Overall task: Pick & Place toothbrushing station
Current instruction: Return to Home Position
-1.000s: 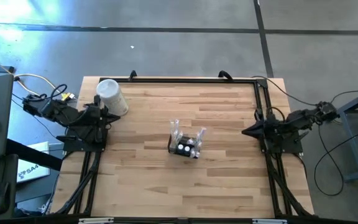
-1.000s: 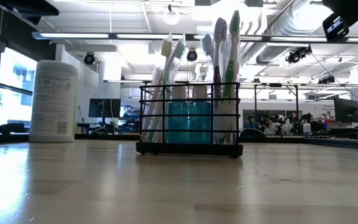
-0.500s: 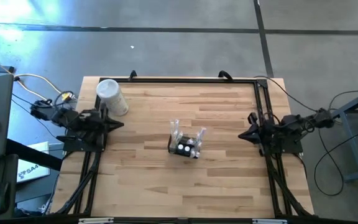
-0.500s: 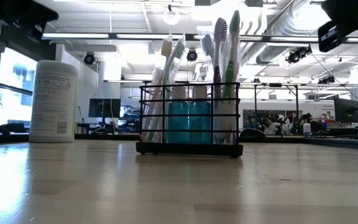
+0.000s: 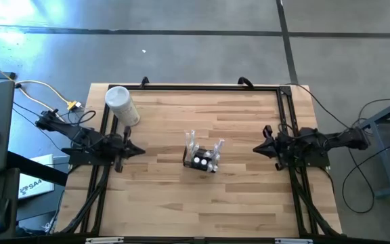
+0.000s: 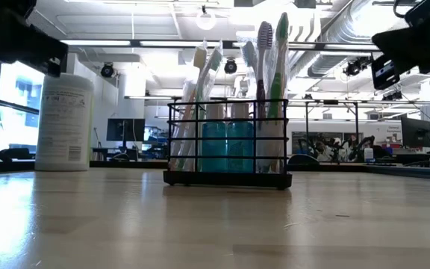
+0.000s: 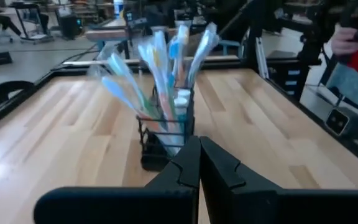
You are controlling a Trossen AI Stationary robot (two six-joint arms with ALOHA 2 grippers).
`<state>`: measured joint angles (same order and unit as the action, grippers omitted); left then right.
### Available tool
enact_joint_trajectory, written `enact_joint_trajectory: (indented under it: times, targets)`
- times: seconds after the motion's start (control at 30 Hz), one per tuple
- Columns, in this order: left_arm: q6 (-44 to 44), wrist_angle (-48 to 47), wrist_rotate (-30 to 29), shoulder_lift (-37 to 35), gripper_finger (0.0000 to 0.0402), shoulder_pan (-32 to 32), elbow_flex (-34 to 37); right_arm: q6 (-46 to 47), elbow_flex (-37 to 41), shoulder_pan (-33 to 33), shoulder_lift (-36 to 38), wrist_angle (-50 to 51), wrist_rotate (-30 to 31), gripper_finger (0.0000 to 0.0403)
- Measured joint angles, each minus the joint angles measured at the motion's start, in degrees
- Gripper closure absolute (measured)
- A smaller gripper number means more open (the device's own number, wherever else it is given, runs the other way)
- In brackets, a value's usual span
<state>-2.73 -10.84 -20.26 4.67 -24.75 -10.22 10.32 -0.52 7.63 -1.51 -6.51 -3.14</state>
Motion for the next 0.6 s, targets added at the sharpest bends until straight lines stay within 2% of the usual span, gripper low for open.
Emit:
enact_joint_trajectory:
  times: [0.13,0.27,0.43,0.6]
  targets:
    - [-0.1,0.9,1.3,-0.1,0.0401,0.0,2.2,1.8,0.0,-2.3,-0.4,0.2,-0.6,0.0399]
    - [-1.7,1.4,5.0,-0.1,0.0401,0.0,4.4,2.5,0.0,-3.6,-0.4,-3.5,-4.3,0.0399]
    - [-2.3,4.1,5.5,0.0,0.0401,0.0,5.9,-0.8,0.0,-3.7,-0.4,-2.5,-8.8,0.0399]
    - [-0.5,4.7,7.0,0.0,0.0401,0.0,6.0,-1.3,0.0,-3.7,-0.4,3.5,-6.3,0.0399]
